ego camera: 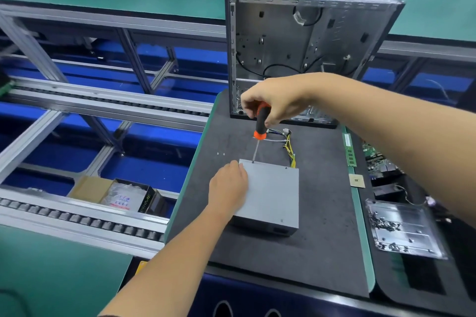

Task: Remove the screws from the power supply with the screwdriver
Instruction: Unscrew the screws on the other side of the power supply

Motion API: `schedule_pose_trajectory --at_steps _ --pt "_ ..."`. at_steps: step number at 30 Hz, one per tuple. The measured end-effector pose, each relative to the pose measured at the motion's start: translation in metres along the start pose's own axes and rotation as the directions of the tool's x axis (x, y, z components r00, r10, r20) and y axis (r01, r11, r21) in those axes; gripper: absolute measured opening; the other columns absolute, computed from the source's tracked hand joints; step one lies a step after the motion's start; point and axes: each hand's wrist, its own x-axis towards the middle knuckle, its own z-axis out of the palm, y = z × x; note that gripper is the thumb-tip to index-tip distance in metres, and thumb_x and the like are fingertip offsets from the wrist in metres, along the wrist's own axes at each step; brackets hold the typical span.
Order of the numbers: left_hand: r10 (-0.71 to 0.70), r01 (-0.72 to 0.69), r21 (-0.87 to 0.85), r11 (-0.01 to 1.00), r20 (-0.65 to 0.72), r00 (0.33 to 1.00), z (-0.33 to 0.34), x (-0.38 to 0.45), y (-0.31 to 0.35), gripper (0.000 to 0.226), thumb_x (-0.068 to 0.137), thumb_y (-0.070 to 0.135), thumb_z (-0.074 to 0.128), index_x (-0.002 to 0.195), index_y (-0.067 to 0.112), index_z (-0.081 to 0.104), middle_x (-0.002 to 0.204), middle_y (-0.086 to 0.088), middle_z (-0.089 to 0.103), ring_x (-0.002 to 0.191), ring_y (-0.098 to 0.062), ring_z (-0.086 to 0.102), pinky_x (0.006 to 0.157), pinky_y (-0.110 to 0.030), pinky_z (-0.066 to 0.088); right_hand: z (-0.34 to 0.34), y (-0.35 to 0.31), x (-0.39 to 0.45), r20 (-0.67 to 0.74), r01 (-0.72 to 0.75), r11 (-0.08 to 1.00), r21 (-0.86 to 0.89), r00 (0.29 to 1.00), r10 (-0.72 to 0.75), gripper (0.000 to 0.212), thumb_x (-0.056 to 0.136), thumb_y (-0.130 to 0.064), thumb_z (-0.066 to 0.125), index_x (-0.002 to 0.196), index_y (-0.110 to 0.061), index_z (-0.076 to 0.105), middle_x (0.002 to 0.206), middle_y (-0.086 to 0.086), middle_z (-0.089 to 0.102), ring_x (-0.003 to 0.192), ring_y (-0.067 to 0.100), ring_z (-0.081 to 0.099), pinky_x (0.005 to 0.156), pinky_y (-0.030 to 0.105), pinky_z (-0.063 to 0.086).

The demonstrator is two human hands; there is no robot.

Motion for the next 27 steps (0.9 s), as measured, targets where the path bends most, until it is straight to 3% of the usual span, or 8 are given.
schedule_pose_trajectory --at_steps 3,6,11,14,18,21,25,27 --pt "-0.017 0.017 -0.021 1.0 0.006 1.0 0.0 0.001 0.0 0.028 0.102 0.028 0.027 0.081 0.016 0.042 0.086 -0.008 0.061 0.082 -0.028 0.057 0.067 -0.032 0.035 0.004 -0.008 -0.001 -0.005 -0.02 0.993 0.118 1.0 0.021 0.033 0.068 0.005 0.062 0.079 -0.024 0.052 0.081 -0.006 0.059 0.066 0.009 0.051 0.055 0.023 0.039" --pt "-0.013 0.013 -0.018 1.0 0.002 1.0 -0.001 0.0 0.001 0.028 0.102 0.028 0.027 0.081 0.016 0.042 0.085 -0.007 0.06 0.081 -0.028 0.057 0.067 -0.032 0.035 0.009 -0.014 0.002 -0.087 -0.101 0.99 0.097 0.99 0.109 0.011 0.082 -0.016 0.058 0.081 -0.021 0.048 0.079 -0.002 0.059 0.062 0.015 0.06 0.053 0.027 0.043" --pt "-0.004 0.004 -0.003 1.0 0.009 1.0 -0.001 0.0 -0.001 0.029 0.102 0.029 0.026 0.083 0.016 0.044 0.085 -0.006 0.06 0.08 -0.026 0.057 0.066 -0.031 0.037 0.01 -0.016 0.012 -0.131 -0.24 0.892 -0.383 0.97 0.205 0.025 0.098 -0.022 0.036 0.097 -0.009 0.057 0.079 0.01 0.065 0.057 0.021 0.058 0.047 0.027 0.032" --pt "-0.007 0.007 0.001 1.0 0.006 1.0 0.0 0.0 -0.001 0.029 0.102 0.029 0.026 0.082 0.017 0.043 0.085 -0.005 0.059 0.078 -0.024 0.056 0.065 -0.03 0.035 0.002 -0.011 0.01 -0.073 -0.117 0.983 -0.144 0.992 0.107 0.008 0.094 -0.024 0.051 0.095 -0.017 0.047 0.081 0.0 0.063 0.071 0.022 0.061 0.056 0.03 0.037" --pt "-0.016 0.016 0.006 1.0 0.0 1.0 0.0 0.0 0.0 0.028 0.102 0.029 0.026 0.081 0.017 0.041 0.082 -0.004 0.058 0.076 -0.024 0.055 0.064 -0.031 0.034 -0.001 -0.015 0.004 -0.062 0.014 0.999 0.045 0.998 -0.011 0.03 0.075 0.001 0.061 0.094 -0.021 0.052 0.093 -0.005 0.061 0.081 0.015 0.055 0.065 0.028 0.045" --pt "-0.013 0.013 0.008 1.0 -0.009 1.0 -0.001 0.0 0.0 0.028 0.102 0.029 0.027 0.08 0.017 0.04 0.077 -0.001 0.052 0.071 -0.021 0.049 0.063 -0.031 0.034 0.006 -0.021 0.006 -0.077 0.002 0.992 0.123 0.997 0.008 0.015 0.082 -0.016 0.064 0.085 -0.025 0.052 0.087 -0.007 0.062 0.073 0.007 0.059 0.061 0.024 0.044" --pt "-0.01 0.01 -0.014 1.0 0.013 1.0 -0.001 0.0 -0.001 0.029 0.102 0.029 0.026 0.081 0.016 0.041 0.077 0.0 0.05 0.072 -0.022 0.051 0.064 -0.031 0.035 0.011 -0.022 0.01 -0.19 -0.238 0.898 -0.371 0.966 0.177 0.032 0.102 -0.034 0.031 0.077 -0.017 0.043 0.067 0.003 0.05 0.057 0.019 0.051 0.048 0.029 0.032" --pt "-0.01 0.011 -0.022 1.0 0.015 1.0 -0.001 0.0 -0.002 0.029 0.102 0.029 0.025 0.081 0.016 0.042 0.077 0.0 0.051 0.073 -0.022 0.052 0.065 -0.032 0.035 0.012 -0.019 0.013 -0.206 -0.252 0.899 -0.359 0.961 0.187 0.029 0.101 -0.032 0.036 0.087 -0.011 0.052 0.073 0.005 0.053 0.061 0.02 0.05 0.047 0.028 0.027"
